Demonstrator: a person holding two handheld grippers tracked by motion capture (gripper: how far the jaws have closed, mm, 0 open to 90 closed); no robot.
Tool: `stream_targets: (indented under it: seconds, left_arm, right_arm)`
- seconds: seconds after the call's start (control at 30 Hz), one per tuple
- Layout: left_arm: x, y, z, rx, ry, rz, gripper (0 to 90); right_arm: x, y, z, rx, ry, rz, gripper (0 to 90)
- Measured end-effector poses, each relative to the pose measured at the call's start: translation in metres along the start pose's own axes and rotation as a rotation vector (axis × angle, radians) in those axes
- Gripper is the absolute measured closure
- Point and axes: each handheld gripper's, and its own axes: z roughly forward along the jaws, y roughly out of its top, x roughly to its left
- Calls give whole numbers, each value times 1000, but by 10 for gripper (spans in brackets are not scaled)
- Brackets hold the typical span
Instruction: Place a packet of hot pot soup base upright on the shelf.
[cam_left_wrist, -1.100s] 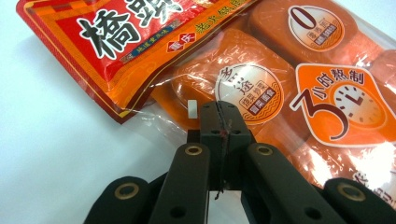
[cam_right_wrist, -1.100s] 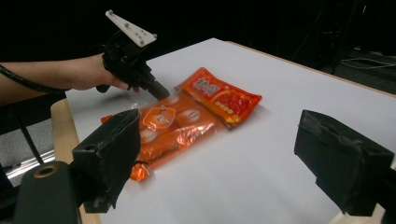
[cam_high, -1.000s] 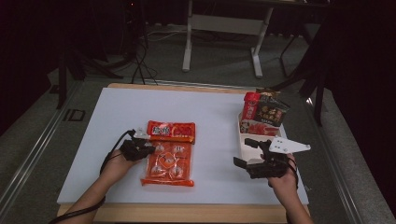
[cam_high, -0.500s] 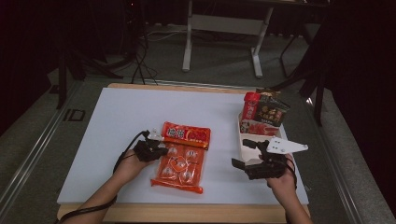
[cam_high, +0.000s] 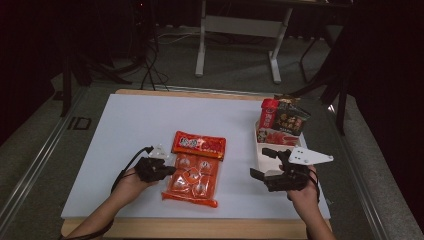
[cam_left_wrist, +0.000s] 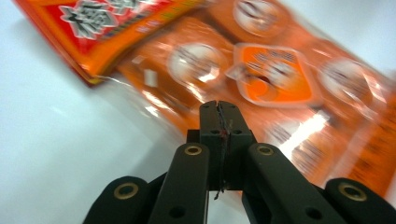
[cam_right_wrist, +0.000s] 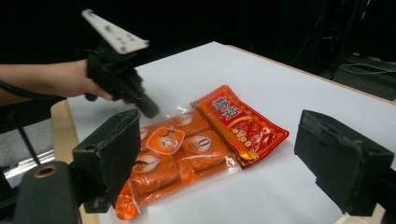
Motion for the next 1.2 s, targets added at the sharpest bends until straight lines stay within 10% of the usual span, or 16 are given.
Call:
stream_targets:
  seconds: [0.47,1.2]
  left_arm:
    - [-13,-15,5,109,-69,-6,898]
    - [-26,-1,22,30,-127,23,881]
  right_arm:
    - [1,1,-1,-1,-3,-2,144]
    - [1,0,0,4,1,-1,145]
